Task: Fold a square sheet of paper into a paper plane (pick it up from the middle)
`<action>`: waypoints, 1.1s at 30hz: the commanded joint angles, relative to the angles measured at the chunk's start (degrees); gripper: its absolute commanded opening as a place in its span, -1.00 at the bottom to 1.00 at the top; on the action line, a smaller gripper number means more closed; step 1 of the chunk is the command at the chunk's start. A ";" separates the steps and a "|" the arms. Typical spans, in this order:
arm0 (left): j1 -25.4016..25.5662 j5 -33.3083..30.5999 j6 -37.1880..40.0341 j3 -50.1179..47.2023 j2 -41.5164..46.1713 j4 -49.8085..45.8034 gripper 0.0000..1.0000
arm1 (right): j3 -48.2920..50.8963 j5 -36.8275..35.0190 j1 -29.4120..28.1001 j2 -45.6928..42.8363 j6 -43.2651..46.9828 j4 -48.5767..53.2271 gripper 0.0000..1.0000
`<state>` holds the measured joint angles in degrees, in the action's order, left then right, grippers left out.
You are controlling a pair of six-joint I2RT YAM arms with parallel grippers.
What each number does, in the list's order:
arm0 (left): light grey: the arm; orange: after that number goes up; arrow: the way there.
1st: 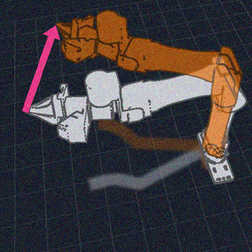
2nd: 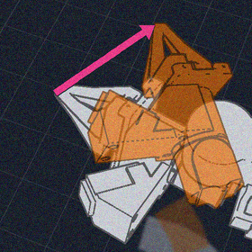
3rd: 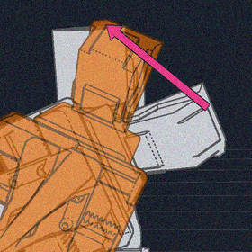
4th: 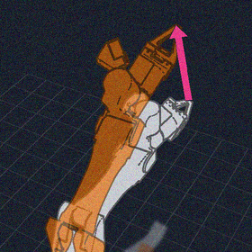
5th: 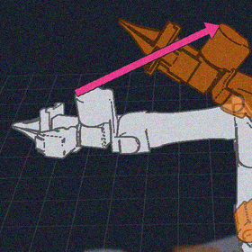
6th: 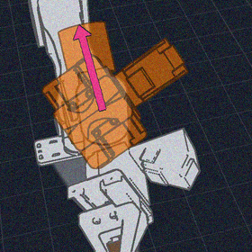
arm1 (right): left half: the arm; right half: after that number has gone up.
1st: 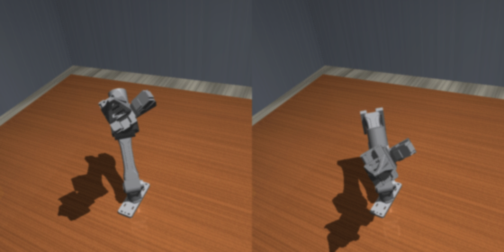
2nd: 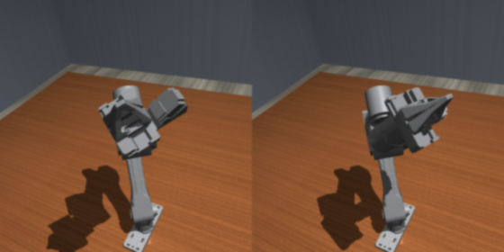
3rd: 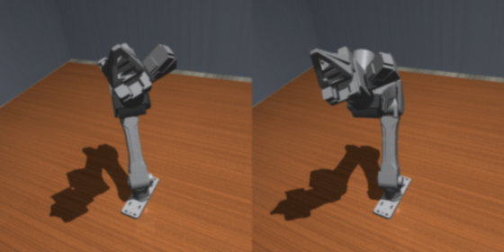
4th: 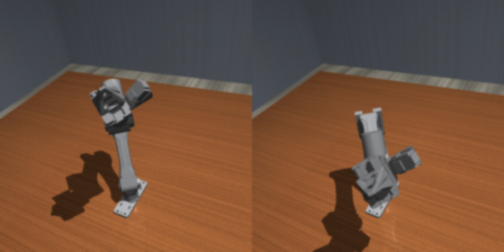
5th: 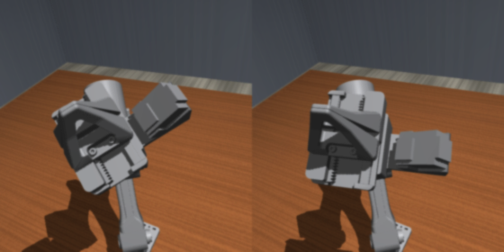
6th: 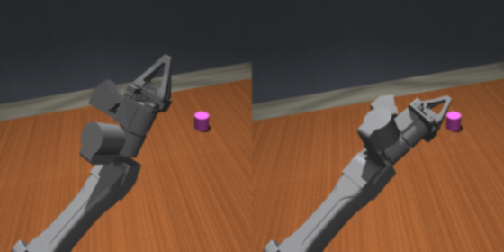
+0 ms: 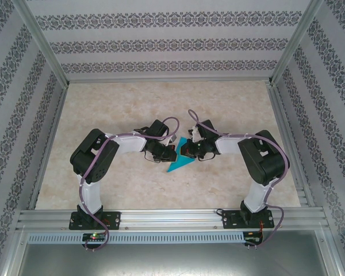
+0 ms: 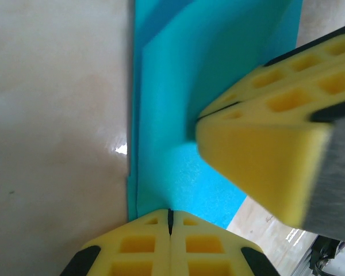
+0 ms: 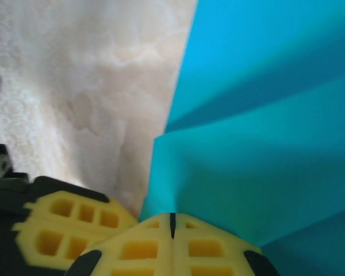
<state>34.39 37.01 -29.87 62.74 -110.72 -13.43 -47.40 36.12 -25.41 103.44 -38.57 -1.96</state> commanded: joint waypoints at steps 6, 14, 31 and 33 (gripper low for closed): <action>-0.20 -3.48 3.88 -1.44 -3.25 -9.89 -1.00 | -2.09 -1.72 4.80 2.82 3.23 2.13 -1.00; -0.47 -3.19 5.04 -2.45 -3.20 -10.16 -1.00 | -8.10 -5.19 12.47 4.34 1.09 4.88 -1.00; -0.55 -3.24 3.41 -1.72 -3.32 -6.96 -1.00 | 1.81 -6.48 0.07 -8.14 -3.88 0.46 -1.00; -0.49 -3.26 3.32 -1.65 -3.37 -6.99 -1.00 | 1.11 -6.20 -1.31 -6.09 -4.01 0.46 -1.00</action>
<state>34.37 37.26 -26.79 63.02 -110.87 -14.37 -46.33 30.06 -25.43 94.87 -41.67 -1.17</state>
